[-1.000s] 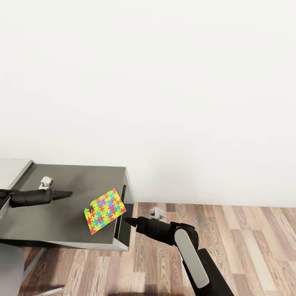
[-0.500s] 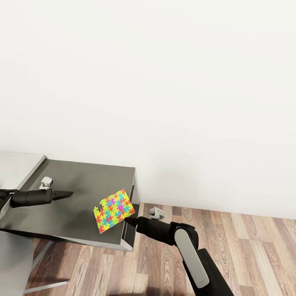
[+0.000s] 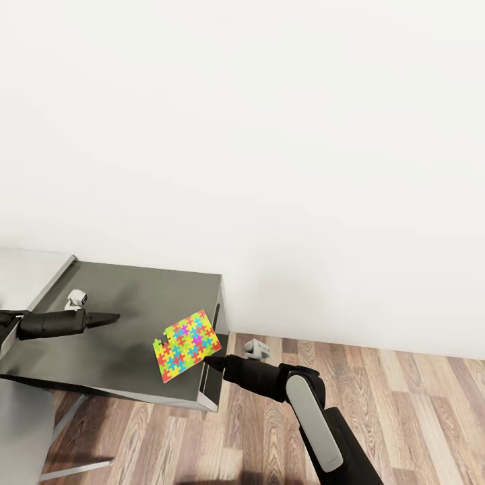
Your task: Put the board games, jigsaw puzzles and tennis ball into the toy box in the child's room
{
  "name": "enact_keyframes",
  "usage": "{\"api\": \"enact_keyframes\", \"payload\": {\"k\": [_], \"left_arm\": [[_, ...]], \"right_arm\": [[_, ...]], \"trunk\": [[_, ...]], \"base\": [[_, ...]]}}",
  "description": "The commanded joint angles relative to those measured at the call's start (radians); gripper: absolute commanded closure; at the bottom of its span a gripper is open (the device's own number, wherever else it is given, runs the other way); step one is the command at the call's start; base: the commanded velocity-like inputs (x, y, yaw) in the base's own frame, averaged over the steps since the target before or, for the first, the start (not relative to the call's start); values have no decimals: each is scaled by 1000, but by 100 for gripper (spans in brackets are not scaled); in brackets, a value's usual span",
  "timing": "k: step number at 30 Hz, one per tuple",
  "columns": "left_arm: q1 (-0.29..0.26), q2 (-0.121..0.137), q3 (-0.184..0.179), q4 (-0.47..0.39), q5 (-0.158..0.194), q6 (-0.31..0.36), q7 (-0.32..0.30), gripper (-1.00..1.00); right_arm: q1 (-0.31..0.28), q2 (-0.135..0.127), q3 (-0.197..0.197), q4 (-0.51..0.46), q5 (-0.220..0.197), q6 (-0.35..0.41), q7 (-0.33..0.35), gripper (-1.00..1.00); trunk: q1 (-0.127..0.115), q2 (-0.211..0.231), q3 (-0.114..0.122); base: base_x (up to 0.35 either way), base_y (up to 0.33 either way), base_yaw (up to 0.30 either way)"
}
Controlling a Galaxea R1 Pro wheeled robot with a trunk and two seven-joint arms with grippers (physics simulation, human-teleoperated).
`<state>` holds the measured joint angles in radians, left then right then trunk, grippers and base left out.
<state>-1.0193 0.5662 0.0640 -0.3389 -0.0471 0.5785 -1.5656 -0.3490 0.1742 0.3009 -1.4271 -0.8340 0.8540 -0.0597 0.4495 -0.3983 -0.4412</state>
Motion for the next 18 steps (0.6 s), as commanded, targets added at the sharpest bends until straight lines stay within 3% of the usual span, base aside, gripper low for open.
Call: {"api": "enact_keyframes", "payload": {"k": [1,18], "left_arm": [[-1,0,3,0,-5,11,-5,-100],[0,7,4,0,-5,11,-5,-100]], "right_arm": [[0,0,0,-1,-6,4,-6,-100],[-1,0,-1,0,-5,4,-5,-100]], "trunk": [[1,-2,-2],[1,-2,-2]], "base": [[0,0,0],[0,0,0]]}}
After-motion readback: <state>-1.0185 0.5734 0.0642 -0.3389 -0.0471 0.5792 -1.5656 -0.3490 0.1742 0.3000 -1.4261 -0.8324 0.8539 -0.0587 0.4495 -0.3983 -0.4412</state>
